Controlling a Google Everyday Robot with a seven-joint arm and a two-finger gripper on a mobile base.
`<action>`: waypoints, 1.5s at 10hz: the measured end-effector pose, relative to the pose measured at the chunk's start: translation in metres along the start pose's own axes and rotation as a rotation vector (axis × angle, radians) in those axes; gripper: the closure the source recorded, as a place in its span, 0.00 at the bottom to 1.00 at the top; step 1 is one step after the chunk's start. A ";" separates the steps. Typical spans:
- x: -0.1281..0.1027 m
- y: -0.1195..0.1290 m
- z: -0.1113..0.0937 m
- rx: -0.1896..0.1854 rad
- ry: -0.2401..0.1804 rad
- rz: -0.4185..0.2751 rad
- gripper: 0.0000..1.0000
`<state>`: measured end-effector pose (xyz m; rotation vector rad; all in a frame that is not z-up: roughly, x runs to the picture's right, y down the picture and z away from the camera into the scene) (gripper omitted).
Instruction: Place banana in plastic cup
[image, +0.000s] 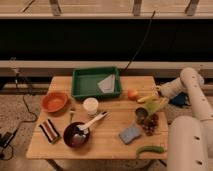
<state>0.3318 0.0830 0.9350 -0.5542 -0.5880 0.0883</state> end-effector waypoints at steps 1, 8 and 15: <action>-0.001 -0.001 0.001 -0.018 0.019 0.013 0.20; 0.004 -0.002 -0.003 -0.092 0.101 0.041 0.20; 0.004 -0.002 -0.002 -0.092 0.100 0.041 0.20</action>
